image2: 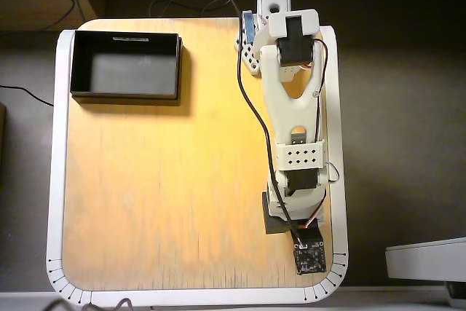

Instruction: Grasp a lego block and put it in the bin.

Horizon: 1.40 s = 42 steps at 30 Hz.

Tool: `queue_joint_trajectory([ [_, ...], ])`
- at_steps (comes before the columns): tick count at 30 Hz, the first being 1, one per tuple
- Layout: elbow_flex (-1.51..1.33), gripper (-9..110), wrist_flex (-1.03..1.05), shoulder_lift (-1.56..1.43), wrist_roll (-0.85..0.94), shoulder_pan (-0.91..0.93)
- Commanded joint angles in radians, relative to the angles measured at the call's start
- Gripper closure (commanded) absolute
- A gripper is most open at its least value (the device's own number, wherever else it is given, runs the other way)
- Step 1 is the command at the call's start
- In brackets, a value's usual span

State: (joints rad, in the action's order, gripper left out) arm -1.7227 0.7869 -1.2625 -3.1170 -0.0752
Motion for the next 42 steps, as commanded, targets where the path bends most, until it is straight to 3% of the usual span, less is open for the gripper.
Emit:
queue_joint_trajectory([
  [1,0.109,85,-0.020,-0.015,-0.009,0.014],
  [28,-0.037,85,0.008,-0.112,0.015,0.002],
  [42,-0.051,93,0.008,-0.123,0.029,-0.002],
])
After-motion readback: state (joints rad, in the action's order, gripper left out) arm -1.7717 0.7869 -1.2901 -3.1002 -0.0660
